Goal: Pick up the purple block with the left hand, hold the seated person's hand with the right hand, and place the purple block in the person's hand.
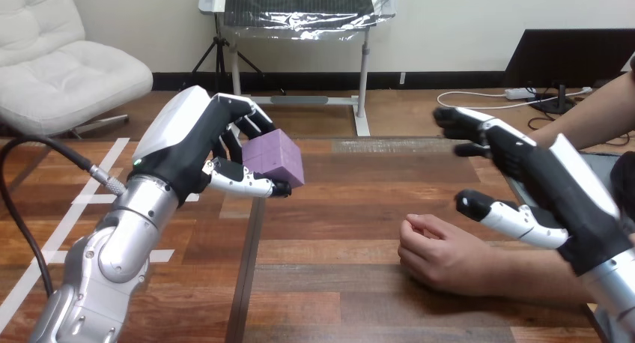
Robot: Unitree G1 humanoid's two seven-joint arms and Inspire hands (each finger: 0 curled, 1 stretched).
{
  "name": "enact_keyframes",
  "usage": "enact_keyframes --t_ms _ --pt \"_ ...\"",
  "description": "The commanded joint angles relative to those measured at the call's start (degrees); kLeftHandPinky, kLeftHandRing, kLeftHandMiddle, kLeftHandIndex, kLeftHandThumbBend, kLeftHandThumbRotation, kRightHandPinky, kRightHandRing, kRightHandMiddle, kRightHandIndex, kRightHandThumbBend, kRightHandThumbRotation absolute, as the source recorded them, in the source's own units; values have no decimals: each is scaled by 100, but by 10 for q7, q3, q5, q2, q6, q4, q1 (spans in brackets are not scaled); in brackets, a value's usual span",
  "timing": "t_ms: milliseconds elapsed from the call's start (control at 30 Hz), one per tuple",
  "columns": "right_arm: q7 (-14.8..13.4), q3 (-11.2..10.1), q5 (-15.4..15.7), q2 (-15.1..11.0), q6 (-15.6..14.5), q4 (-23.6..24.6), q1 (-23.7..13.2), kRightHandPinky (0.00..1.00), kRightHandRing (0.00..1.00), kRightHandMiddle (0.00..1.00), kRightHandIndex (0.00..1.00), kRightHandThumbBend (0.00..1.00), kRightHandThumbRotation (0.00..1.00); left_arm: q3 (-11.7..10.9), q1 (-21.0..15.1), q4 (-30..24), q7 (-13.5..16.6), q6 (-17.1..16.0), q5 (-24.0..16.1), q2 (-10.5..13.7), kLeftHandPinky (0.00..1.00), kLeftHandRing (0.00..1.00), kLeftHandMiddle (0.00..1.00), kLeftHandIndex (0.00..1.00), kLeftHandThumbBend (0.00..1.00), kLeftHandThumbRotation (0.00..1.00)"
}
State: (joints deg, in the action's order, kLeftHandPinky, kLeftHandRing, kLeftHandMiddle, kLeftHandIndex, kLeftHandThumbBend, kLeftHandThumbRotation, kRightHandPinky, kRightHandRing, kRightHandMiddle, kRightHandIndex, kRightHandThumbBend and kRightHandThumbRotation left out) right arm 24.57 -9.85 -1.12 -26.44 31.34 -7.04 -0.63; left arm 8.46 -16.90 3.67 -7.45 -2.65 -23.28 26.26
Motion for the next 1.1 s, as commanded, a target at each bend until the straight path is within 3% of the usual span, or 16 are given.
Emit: enact_keyframes --t_ms 0,100,533,700,1067 --pt "-12 -20 17 -38 5 -31 -44 77 84 87 87 89 74 -12 -21 -35 -1 -7 2 0 28 35 42 46 61 0" --pt "-15 -21 30 -54 -6 -36 -46 75 84 87 88 90 74 -13 -18 -42 -3 -4 1 -1 28 35 42 46 61 0" --pt "-19 -12 91 -118 1 -94 -68 73 84 89 88 86 66 -19 -10 -59 -6 -2 4 -1 27 34 42 46 62 0" --pt "-12 -5 100 -132 -4 -113 -73 72 85 89 88 86 61 -21 -8 -60 -7 -4 8 0 28 35 42 46 62 0" --pt "-16 13 153 -165 -15 -143 -79 75 87 90 90 86 56 -26 -6 -60 -4 -12 15 -2 28 35 42 46 63 0"
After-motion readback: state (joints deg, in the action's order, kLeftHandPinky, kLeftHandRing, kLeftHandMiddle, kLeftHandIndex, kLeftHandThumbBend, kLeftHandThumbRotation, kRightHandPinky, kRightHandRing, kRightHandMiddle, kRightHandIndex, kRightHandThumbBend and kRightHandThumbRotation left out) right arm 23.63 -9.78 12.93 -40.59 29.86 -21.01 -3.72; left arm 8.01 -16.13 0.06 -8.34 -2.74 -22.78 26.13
